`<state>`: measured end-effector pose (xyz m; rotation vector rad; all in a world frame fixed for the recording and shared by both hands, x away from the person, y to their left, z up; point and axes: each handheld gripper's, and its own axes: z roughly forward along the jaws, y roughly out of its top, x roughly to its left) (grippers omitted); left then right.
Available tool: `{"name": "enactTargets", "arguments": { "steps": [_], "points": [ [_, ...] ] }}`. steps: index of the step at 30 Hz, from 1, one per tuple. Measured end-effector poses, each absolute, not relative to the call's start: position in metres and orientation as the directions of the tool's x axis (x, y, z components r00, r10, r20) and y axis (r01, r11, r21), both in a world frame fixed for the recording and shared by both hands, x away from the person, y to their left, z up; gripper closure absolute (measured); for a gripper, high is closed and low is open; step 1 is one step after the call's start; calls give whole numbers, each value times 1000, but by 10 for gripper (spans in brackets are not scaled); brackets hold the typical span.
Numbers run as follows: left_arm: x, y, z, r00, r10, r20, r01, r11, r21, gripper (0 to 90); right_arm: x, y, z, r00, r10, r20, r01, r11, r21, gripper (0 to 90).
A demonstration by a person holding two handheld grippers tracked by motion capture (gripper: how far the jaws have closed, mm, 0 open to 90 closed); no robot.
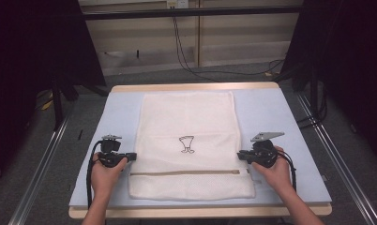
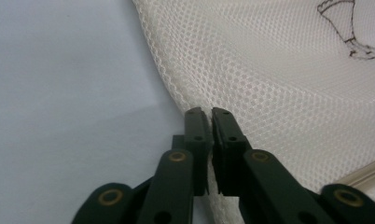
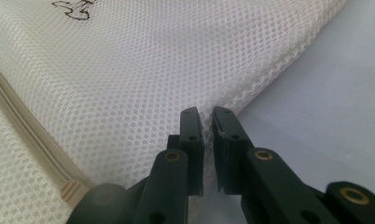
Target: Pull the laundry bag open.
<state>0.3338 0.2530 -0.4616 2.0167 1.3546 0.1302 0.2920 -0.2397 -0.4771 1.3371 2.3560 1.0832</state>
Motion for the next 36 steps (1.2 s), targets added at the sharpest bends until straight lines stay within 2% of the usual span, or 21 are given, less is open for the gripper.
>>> {"name": "enactTargets", "arguments": {
  "steps": [3,4,8,12,15,18,29,34,36],
  "points": [
    [329,252,-455,432,844,-319,779,-171,603,700,287,-241,-474,-576,806,132,623,329,710,735],
    [328,252,-453,443,833,-331,780,-177,600,667,284,-241,-472,-581,807,111,609,339,717,731],
    [321,237,-444,489,804,-338,763,-206,613,628,271,-245,-467,-626,774,95,554,356,753,716],
    [316,212,-438,536,777,-330,744,-250,620,553,258,-247,-467,-666,741,80,508,373,777,752],
    [314,193,-438,562,748,-352,733,-255,630,515,251,-246,-468,-673,736,74,486,365,794,837],
    [312,176,-439,597,720,-354,722,-290,628,503,249,-246,-468,-679,729,93,485,350,801,900],
    [302,104,-438,719,591,-366,659,-412,630,471,242,-241,-470,-682,728,69,472,367,802,900],
    [300,76,-438,724,528,-443,671,-394,627,514,241,-240,-470,-693,719,57,469,389,793,900],
    [298,63,-438,704,509,-495,701,-385,600,593,240,-240,-470,-699,713,60,470,394,790,900]
  ]
}}
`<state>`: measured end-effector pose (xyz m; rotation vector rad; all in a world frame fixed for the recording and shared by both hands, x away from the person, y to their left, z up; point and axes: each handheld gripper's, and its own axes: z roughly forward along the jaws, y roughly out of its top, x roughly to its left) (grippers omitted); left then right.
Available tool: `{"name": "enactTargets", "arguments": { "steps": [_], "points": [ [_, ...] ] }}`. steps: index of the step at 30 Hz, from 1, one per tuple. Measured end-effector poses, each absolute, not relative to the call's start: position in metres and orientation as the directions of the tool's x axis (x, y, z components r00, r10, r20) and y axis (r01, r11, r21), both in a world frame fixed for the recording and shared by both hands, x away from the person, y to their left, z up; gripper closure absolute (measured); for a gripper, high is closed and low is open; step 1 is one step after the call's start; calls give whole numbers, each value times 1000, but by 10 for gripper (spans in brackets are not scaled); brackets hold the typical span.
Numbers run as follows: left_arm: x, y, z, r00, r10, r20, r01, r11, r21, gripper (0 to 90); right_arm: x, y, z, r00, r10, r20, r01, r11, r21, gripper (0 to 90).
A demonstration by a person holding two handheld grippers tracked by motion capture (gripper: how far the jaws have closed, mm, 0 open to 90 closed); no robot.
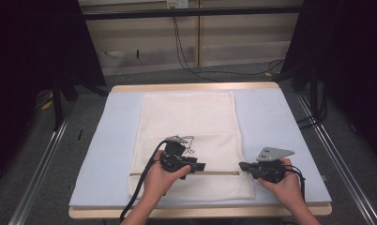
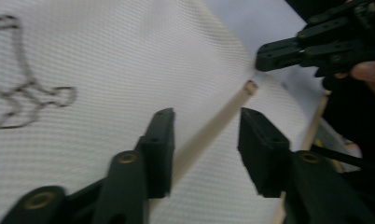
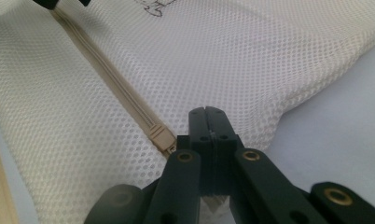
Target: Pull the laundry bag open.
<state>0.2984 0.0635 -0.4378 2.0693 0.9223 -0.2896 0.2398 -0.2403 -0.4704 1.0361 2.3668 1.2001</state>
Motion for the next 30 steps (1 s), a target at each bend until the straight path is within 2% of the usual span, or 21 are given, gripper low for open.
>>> {"name": "enactTargets", "arguments": {
  "steps": [8,18,24,30],
  "points": [
    [297,16,-453,645,487,-589,764,-381,521,637,236,-243,-474,-698,715,46,477,416,774,900],
    [299,-15,-473,626,487,-609,779,-428,458,663,235,-241,-480,-712,702,35,481,450,753,900],
    [300,-31,-481,594,517,-616,804,-399,440,745,234,-242,-483,-701,711,54,496,432,754,900],
    [302,-38,-486,568,508,-647,822,-385,420,854,233,-241,-484,-695,717,50,496,429,755,900]
  ]
}}
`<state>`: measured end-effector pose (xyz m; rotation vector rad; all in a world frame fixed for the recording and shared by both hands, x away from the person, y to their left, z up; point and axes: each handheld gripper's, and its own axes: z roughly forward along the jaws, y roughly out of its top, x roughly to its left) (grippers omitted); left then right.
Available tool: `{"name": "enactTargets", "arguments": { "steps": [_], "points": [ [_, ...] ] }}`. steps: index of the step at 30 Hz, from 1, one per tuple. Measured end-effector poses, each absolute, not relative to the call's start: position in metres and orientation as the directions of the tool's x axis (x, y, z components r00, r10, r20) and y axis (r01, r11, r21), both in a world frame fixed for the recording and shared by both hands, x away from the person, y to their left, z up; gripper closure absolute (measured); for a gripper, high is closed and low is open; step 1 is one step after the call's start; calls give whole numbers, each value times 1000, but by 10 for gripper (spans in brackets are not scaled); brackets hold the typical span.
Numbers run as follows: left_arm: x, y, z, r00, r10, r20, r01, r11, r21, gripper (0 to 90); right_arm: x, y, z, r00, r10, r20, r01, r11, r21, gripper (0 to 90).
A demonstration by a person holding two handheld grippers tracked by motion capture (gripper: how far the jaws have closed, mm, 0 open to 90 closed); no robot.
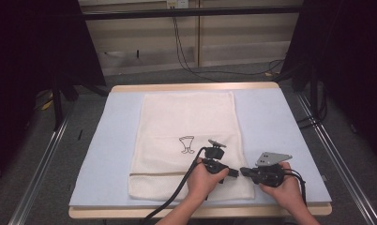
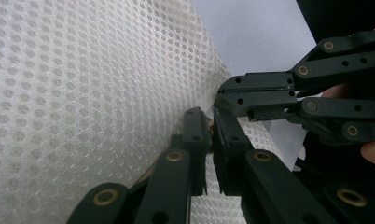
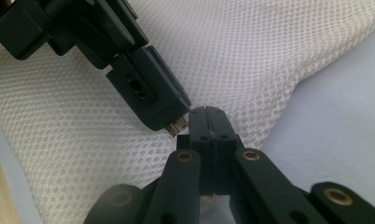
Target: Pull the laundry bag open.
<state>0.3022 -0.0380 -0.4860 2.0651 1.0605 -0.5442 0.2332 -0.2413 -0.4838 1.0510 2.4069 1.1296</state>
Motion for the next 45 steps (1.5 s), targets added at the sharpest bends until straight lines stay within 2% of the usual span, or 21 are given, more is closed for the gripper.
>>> {"name": "enactTargets", "arguments": {
  "steps": [11,25,45],
  "points": [
    [306,-21,-481,524,520,-675,850,-374,371,872,232,-240,-485,-699,714,28,482,443,756,900],
    [310,8,-475,509,539,-671,859,-363,361,872,232,-240,-485,-699,715,35,487,439,755,900],
    [312,28,-472,484,545,-685,874,-347,341,872,232,-241,-485,-694,719,44,495,431,754,900]
  ]
}}
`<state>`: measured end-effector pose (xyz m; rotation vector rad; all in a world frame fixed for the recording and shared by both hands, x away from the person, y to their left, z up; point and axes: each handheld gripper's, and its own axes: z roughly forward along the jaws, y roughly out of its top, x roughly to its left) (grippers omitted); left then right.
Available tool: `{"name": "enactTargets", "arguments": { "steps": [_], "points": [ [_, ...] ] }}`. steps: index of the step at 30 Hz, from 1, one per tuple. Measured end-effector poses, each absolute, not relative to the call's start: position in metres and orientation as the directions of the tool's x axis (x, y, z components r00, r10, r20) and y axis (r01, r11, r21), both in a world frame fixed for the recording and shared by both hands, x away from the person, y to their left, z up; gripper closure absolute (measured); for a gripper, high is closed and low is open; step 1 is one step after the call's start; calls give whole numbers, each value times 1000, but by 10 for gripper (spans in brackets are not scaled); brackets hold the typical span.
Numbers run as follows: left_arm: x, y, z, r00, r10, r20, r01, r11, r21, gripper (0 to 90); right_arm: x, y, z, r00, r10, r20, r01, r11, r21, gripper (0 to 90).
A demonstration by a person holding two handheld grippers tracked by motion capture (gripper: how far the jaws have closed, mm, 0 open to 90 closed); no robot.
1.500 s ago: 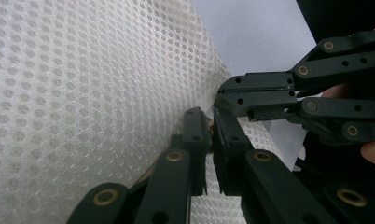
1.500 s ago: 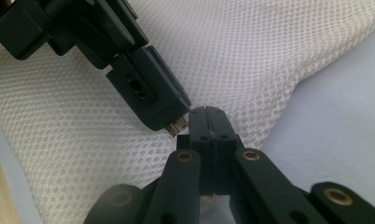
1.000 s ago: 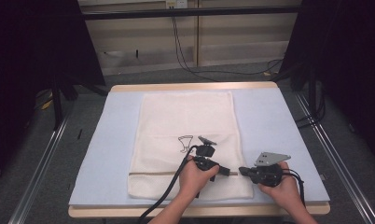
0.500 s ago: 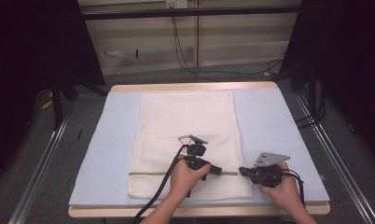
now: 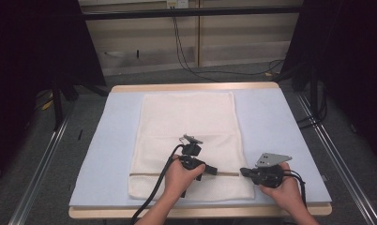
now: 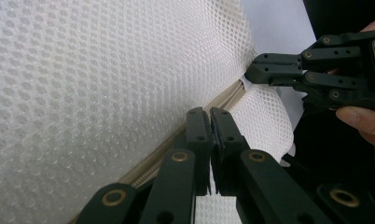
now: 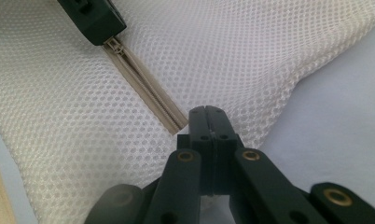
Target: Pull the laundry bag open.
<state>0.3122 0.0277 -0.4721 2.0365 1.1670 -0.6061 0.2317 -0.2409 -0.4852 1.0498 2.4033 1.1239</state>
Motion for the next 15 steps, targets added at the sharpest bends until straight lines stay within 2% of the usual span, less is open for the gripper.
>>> {"name": "enactTargets", "arguments": {
  "steps": [15],
  "points": [
    [315,41,-476,472,546,-692,879,-345,328,872,234,-242,-485,-696,715,61,503,425,753,900]
  ]
}}
